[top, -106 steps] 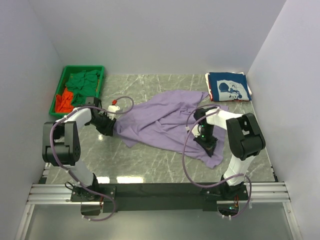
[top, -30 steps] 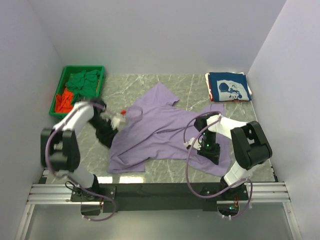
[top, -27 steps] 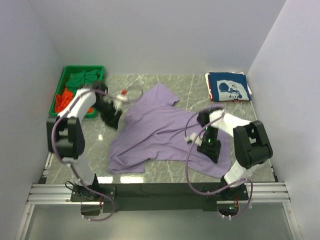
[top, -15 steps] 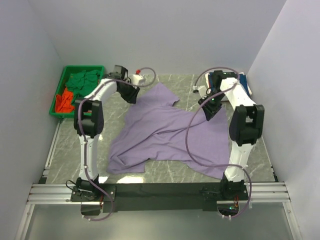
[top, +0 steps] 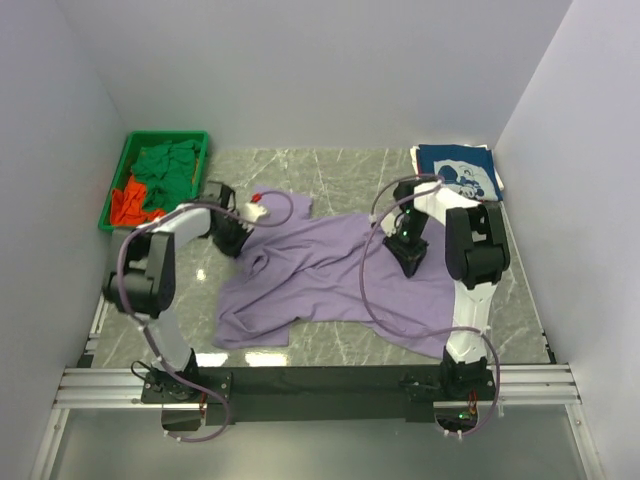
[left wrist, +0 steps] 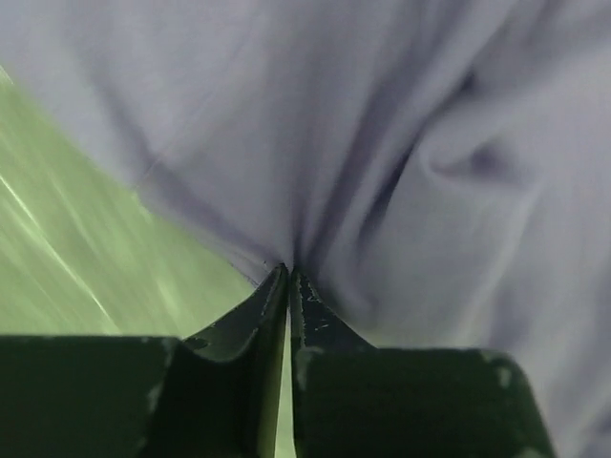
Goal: Fold and stack the t-shirts
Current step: Flatten the tshirt out
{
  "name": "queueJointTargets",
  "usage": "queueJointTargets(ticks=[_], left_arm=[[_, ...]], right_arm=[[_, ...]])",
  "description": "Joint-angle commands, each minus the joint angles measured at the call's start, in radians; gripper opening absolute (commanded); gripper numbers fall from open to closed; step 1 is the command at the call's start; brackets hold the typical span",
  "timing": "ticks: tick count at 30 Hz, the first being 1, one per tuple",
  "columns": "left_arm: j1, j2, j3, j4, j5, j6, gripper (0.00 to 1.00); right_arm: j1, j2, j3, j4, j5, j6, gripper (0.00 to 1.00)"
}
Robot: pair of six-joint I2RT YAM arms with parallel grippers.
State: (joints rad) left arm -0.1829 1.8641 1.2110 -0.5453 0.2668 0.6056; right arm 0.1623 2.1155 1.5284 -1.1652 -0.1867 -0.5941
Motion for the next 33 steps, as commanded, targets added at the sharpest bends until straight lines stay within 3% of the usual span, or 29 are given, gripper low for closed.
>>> queueJointTargets(ticks=[1,4,5,8,10,11,12,15,20,23,25,33], left_arm=[[0.066,-0.104,-0.154,-0.139,-0.063,0.066,0.12],[0.106,-0.167,-0.124,-0.220,0.026,0.076,0.22],[0.114,-0.172,-0.092,-0.241,0.058,0.069,0.32],[0.122,-0.142,0.118,-0.242,0.121,-0.013,0.45],[0.122,-0.083,0.249,-0.208,0.143,-0.093,0.49],[0.122,-0.057,0.249,-0.199,0.149,-0.093,0.51],[0.120,-0.002,0.331,-0.182,0.146,-0.131,0.54],[0.120,0.114,0.476,-0.171,0.129,-0.190,0.56],[0.122,0.243,0.619,-0.142,0.095,-0.265,0.58],[0.122,0.299,0.645,-0.140,0.063,-0.264,0.58],[0.122,0.320,0.644,-0.133,0.055,-0.256,0.68],[0.118,0.371,0.647,-0.108,0.054,-0.253,0.70]], right_arm=[[0.072,-0.117,-0.117,0.012,-0.049,-0.039,0.29],[0.114,-0.179,-0.169,-0.037,-0.135,-0.078,0.30],[0.109,-0.193,-0.157,-0.051,-0.154,-0.075,0.31],[0.024,-0.172,0.025,-0.112,-0.207,-0.053,0.43],[-0.056,-0.091,0.314,-0.169,-0.211,-0.027,0.50],[-0.079,-0.057,0.315,-0.186,-0.209,-0.020,0.53],[-0.099,0.002,0.442,-0.197,-0.198,0.003,0.54],[-0.156,0.084,0.585,-0.212,-0.117,0.027,0.60],[-0.205,0.098,0.515,-0.148,0.006,0.013,0.63],[-0.224,0.092,0.445,-0.101,0.050,-0.006,0.63],[-0.231,0.093,0.414,-0.067,0.081,-0.009,0.64],[-0.239,0.159,0.414,0.038,0.121,0.004,0.72]])
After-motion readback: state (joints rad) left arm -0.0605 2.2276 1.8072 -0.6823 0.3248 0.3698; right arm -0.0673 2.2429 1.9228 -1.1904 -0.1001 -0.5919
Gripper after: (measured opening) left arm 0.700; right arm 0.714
